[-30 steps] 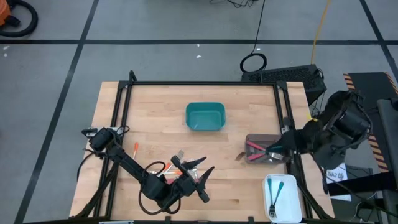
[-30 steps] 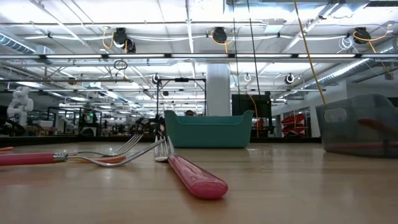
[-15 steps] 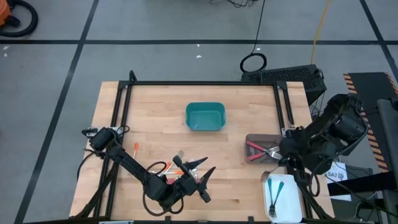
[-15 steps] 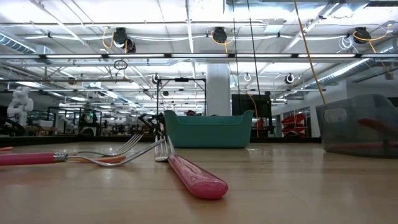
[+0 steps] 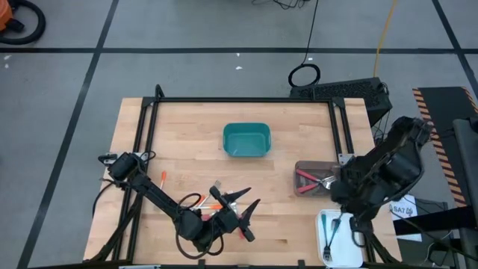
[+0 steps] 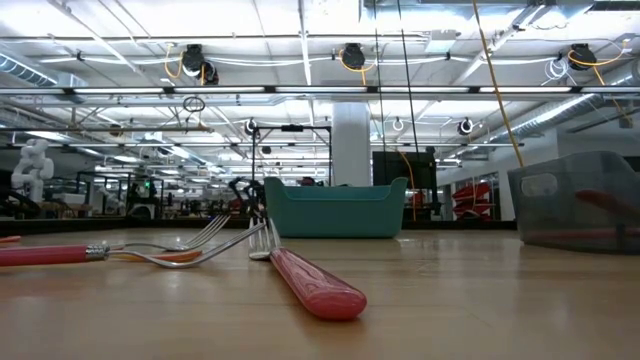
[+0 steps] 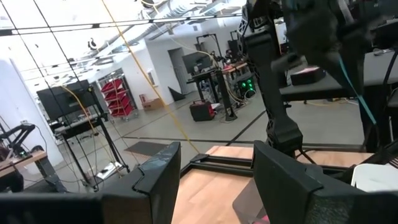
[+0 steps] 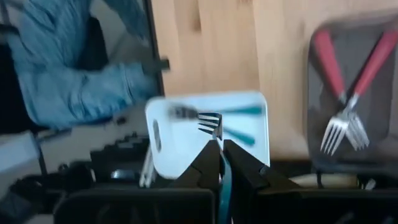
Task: Sort silverware by color (type)
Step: Put the blue fork into the white bin
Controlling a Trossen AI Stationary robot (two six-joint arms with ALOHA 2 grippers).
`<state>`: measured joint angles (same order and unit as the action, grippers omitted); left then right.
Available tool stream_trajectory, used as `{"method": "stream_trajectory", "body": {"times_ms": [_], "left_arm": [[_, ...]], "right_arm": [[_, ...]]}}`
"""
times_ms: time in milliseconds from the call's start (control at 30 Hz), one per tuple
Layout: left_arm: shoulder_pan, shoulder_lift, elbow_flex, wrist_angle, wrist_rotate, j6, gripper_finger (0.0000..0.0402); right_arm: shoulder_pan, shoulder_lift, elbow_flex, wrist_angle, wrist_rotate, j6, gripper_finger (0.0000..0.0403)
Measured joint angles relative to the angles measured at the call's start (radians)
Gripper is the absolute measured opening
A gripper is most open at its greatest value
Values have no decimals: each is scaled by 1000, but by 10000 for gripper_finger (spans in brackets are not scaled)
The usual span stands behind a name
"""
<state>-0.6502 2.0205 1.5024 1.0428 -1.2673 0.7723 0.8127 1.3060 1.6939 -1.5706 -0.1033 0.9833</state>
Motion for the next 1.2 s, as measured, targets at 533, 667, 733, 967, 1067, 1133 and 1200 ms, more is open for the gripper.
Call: {"method": "stream_trajectory", "body": {"times_ms": [533, 667, 733, 967, 1067, 1133, 1200], "left_arm": [[-1, 0, 0, -47, 0, -31, 195], [0, 0, 0, -47, 1, -42, 195], [0, 0, 0, -47, 1, -43, 195], [0, 0, 0, -48, 1, -46, 195], [0, 0, 0, -47, 1, -46, 195], [0, 0, 0, -48, 1, -46, 195], [0, 0, 0, -48, 1, -47, 195]], "right_arm": [[36, -1, -246, 129, -50, -1, 4], [60, 0, -277, 159, -25, 0, 4], [70, -1, -297, 168, -22, 0, 4], [107, -1, -377, 264, -2, -1, 4], [123, -1, -393, 298, -1, 0, 4], [133, -1, -400, 319, 3, 2, 4], [143, -1, -407, 345, 5, 1, 6]]}}
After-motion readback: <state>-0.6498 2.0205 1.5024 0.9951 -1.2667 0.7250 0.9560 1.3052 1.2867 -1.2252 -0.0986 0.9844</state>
